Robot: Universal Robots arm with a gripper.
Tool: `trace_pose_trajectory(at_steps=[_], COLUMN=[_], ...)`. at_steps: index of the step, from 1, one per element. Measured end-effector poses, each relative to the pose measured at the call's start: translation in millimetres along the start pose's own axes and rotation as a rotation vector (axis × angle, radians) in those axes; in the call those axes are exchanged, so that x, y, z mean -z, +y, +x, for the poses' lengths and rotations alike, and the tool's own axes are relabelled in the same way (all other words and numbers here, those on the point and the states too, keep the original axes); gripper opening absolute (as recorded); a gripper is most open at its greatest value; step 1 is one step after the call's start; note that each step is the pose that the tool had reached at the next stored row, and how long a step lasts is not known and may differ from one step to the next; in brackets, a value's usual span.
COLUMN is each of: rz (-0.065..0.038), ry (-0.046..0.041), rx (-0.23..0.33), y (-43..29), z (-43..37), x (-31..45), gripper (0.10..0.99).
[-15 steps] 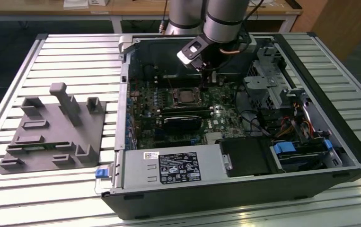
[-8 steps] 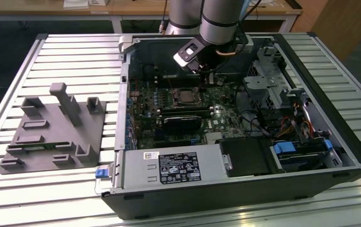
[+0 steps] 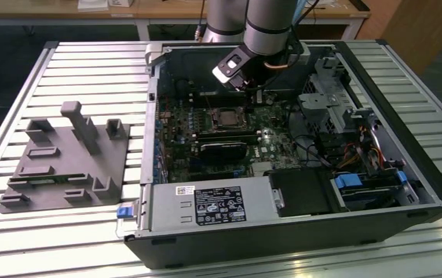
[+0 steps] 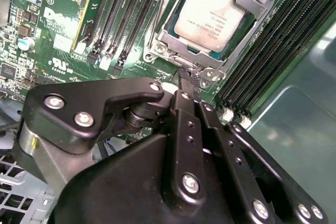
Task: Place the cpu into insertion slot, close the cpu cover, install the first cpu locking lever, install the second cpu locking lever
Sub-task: 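Close the cpu cover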
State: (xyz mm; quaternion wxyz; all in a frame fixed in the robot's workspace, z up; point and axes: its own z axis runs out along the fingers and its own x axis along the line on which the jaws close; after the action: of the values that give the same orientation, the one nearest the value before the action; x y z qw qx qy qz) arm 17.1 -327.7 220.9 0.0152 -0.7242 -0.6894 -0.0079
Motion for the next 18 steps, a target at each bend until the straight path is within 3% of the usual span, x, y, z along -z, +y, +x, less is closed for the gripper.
trace_pose_trajectory(at_steps=[8,14,18], rz=[-0.001,-0.004,-0.018], ry=[0.0109,0.0109,0.0114], rx=[0.045,0.053,0.058], y=[-3.3,-15.3,-19.8], z=[-0.8,-2.1,-2.8], x=[-2.0,-3.1,-5.2], gripper=[0.106,0.106,0.106])
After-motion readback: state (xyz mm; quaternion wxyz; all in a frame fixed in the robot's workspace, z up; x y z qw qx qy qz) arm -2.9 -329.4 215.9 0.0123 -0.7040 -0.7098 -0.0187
